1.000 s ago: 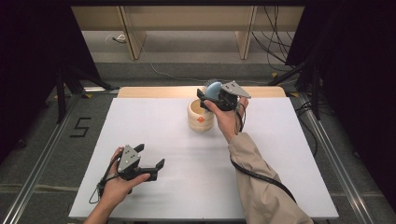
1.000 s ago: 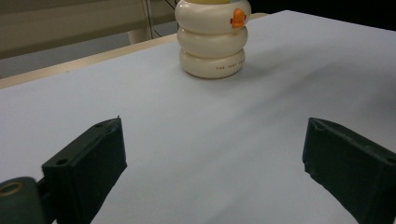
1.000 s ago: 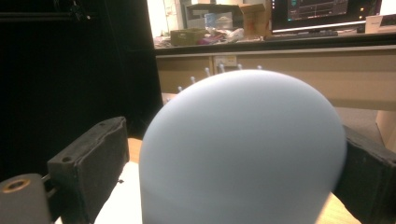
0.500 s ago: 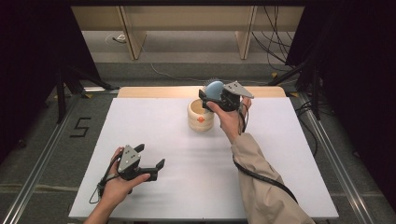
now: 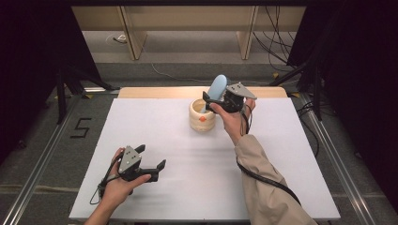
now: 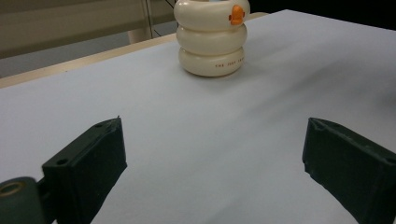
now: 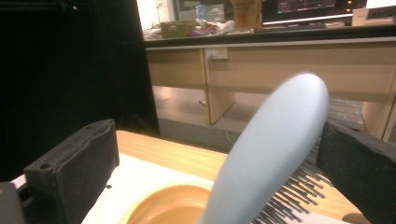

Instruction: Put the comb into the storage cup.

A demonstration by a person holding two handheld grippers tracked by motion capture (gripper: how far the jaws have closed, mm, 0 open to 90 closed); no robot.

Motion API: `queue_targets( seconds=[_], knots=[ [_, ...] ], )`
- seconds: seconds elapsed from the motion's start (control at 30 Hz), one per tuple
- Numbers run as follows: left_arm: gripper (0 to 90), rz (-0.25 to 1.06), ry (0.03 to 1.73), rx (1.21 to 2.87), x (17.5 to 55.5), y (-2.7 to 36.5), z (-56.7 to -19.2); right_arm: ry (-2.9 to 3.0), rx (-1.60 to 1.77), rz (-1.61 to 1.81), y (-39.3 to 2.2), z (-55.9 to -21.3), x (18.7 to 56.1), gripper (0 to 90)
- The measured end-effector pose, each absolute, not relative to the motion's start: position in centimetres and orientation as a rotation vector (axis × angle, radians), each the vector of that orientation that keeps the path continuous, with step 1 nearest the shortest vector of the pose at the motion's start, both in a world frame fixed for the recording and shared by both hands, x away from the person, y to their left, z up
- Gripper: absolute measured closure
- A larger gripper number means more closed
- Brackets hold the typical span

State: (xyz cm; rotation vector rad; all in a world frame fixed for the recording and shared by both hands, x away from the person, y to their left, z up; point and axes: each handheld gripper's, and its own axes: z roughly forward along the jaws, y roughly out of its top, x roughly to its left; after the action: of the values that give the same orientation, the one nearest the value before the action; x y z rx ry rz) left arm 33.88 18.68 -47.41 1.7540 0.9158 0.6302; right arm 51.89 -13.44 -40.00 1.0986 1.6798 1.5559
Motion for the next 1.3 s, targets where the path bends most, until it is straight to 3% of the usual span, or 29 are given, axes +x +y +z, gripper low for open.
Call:
queue_targets(
  seconds=[1.3],
  knots=[
    [5.9,0.644,0.928,1.750,34.0,18.7,-47.5,1.799,1.068,1.475,-17.9,-40.4,49.4,0.5]
  ],
)
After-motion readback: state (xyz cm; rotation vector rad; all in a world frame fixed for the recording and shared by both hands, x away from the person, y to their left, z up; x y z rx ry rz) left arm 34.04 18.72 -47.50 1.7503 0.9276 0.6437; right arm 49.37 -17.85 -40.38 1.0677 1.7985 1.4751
